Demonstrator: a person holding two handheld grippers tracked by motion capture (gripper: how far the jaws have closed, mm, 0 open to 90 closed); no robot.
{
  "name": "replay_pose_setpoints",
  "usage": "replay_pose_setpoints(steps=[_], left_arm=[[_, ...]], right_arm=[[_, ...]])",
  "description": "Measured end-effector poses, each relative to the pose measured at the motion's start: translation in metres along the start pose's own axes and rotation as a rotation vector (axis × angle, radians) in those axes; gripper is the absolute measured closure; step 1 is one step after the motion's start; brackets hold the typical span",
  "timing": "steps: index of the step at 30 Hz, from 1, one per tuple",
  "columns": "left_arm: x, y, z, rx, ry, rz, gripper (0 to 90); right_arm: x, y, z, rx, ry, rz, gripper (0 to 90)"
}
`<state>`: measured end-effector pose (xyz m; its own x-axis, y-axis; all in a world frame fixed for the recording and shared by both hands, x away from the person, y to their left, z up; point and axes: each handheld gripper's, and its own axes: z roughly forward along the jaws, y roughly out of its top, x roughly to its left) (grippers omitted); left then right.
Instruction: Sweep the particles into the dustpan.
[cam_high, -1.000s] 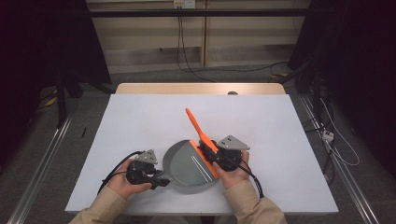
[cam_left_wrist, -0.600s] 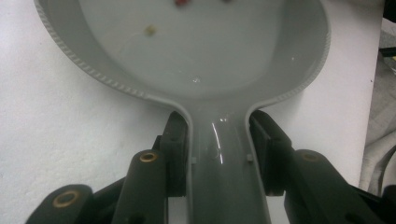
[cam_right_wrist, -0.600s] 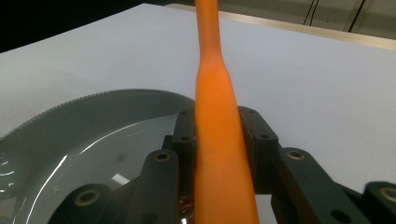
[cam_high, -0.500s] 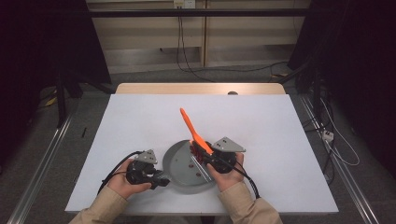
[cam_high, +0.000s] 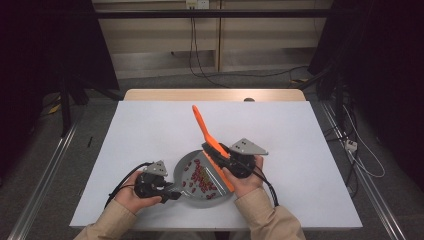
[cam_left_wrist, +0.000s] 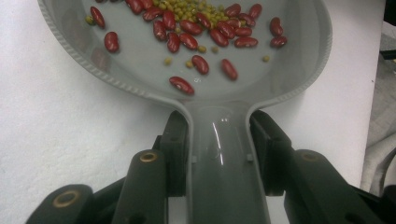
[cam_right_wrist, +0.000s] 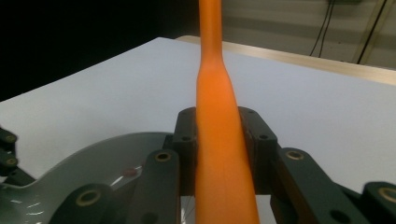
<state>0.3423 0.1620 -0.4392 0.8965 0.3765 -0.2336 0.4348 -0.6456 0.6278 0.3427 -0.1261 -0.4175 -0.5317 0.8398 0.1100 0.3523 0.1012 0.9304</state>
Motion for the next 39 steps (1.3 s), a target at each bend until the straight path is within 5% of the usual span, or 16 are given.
replay_pose_setpoints(steps=[10, 19, 29, 31, 39], left_arm=[[0.001, 0.000, 0.000, 0.000, -0.005, -0.008, 62.6], [0.000, 0.001, 0.000, 0.003, -0.004, -0.010, 62.6], [-0.001, -0.001, 0.000, -0.007, 0.010, -0.002, 62.4], [-0.001, -0.002, 0.001, -0.011, 0.006, -0.002, 62.5], [-0.002, -0.007, 0.001, -0.051, 0.025, 0.015, 63.0]], right_arm=[[-0.026, -0.016, 0.002, 0.045, -0.123, -0.065, 71.2], [0.004, -0.029, 0.010, 0.045, -0.063, -0.072, 71.0], [0.017, -0.021, 0.009, 0.009, 0.017, -0.047, 71.2], [0.014, -0.019, 0.008, -0.011, 0.024, -0.018, 71.2], [-0.012, -0.007, -0.010, -0.049, -0.051, -0.025, 71.2]])
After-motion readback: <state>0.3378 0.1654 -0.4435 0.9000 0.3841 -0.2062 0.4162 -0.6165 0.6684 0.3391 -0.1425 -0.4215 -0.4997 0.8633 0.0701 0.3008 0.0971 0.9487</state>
